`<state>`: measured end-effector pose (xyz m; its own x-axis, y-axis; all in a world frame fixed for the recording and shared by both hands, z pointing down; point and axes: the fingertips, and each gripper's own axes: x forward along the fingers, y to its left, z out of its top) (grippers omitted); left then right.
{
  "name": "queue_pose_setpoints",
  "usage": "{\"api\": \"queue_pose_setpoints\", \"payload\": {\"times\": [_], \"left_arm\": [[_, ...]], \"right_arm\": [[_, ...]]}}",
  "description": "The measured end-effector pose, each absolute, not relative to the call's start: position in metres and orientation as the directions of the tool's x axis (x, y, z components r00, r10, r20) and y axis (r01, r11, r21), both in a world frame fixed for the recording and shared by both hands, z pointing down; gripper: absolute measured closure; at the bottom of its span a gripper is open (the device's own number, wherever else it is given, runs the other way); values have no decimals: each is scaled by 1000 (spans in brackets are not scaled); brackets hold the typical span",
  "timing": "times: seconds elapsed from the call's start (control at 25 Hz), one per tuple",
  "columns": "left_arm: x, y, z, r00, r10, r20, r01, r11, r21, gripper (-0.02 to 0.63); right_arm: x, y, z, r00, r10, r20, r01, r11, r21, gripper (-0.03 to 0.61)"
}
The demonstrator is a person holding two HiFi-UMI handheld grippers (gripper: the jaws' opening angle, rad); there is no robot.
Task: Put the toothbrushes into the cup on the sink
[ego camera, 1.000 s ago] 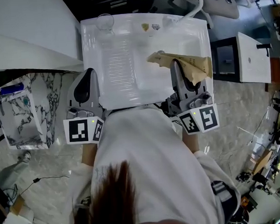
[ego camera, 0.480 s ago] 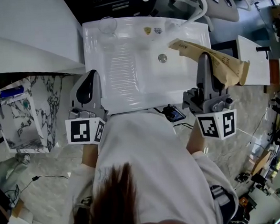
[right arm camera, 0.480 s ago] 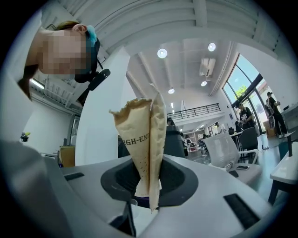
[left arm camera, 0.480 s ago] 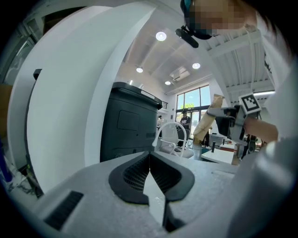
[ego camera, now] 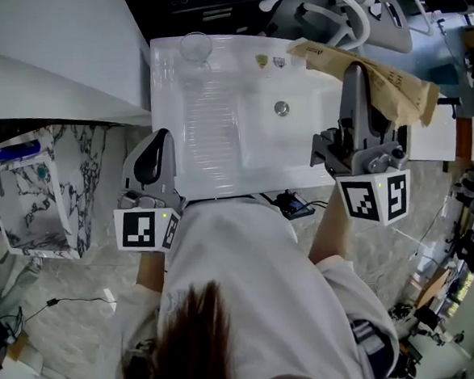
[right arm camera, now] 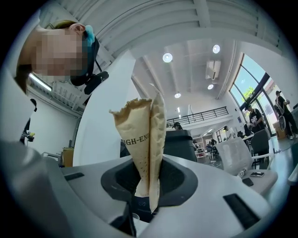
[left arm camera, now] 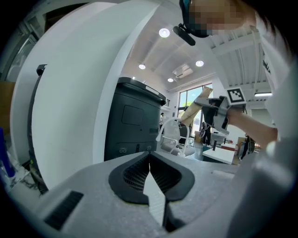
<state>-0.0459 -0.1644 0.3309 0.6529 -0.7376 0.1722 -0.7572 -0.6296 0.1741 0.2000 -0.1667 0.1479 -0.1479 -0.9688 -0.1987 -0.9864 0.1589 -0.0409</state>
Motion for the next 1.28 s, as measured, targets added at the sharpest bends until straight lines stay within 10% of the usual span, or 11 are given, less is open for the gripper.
{"api": "queue_pose_setpoints", "payload": {"times": [1.28], "left_arm": [[-69,-164,374,611,-749,256,-791,-567,228,598]], "right_arm": [[96,-312,249,-402,-915,-39,-915,403,-23,494]]}}
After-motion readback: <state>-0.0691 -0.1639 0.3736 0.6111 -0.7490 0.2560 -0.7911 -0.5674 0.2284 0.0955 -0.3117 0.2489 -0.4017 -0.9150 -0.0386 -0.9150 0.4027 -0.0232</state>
